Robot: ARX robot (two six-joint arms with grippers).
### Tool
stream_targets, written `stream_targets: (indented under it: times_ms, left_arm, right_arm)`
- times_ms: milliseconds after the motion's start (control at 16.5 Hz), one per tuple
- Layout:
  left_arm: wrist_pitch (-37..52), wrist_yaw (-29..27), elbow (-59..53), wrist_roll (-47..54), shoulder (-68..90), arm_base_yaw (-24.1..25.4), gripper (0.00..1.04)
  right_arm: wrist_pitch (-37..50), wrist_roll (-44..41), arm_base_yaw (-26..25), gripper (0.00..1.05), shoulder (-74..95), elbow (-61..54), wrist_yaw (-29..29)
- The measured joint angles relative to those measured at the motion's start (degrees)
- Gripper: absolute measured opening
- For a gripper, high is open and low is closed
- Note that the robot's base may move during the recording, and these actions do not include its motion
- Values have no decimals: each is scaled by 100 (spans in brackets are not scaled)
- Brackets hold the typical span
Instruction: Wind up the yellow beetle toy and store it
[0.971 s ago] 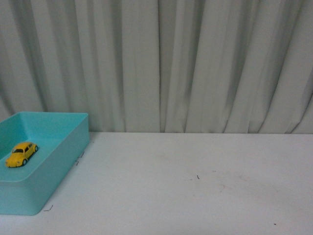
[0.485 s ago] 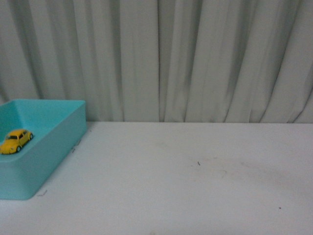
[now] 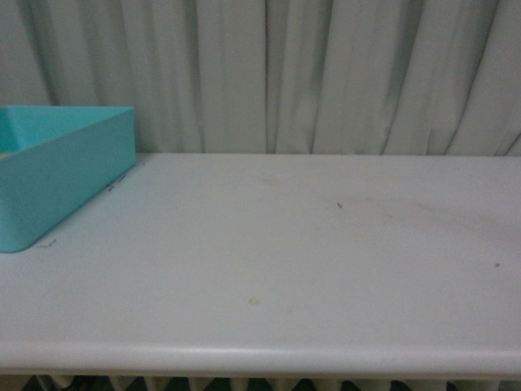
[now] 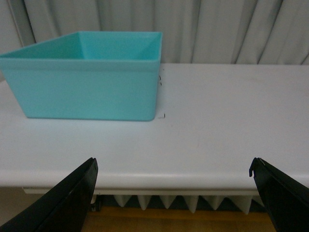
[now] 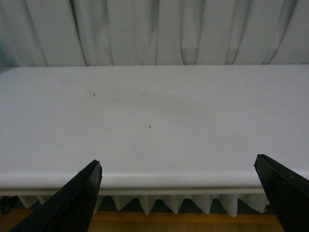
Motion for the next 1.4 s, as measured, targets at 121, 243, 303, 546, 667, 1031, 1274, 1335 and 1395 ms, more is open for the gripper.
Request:
stream_targets:
  times_ms: [121,243,303,546,667,1031,1274,1335,1395]
  left_arm:
    - [-2,9,0,0,0,0,98]
    - [2,2,0,-2,0,0,98]
    - [2,4,0,-2,0,0,98]
    - [4,0,0,-4,0,0,98]
    - [2,2,0,-2,0,0,98]
    - [-17,0,0,-2,0,0,98]
    - [-15,2,0,-2,0,0,98]
    - [-13,2,0,-4,0,0,98]
    - [-13,2,0,-2,0,0,98]
  right_arm:
    - [4,0,2,98,0,0,4]
    - [0,-4,0,98,0,0,-4]
    - [4,-2,2,98,0,0,2]
    - [-2,-2,0,98,0,0,-4]
    - [0,2,0,98,0,0,0]
    - [-13,13,0,98,0,0,2]
    - [-9,13,2,98,0,0,2]
    - [-7,13,0,98,0,0,2]
    - [-7,13,0,98,0,0,2]
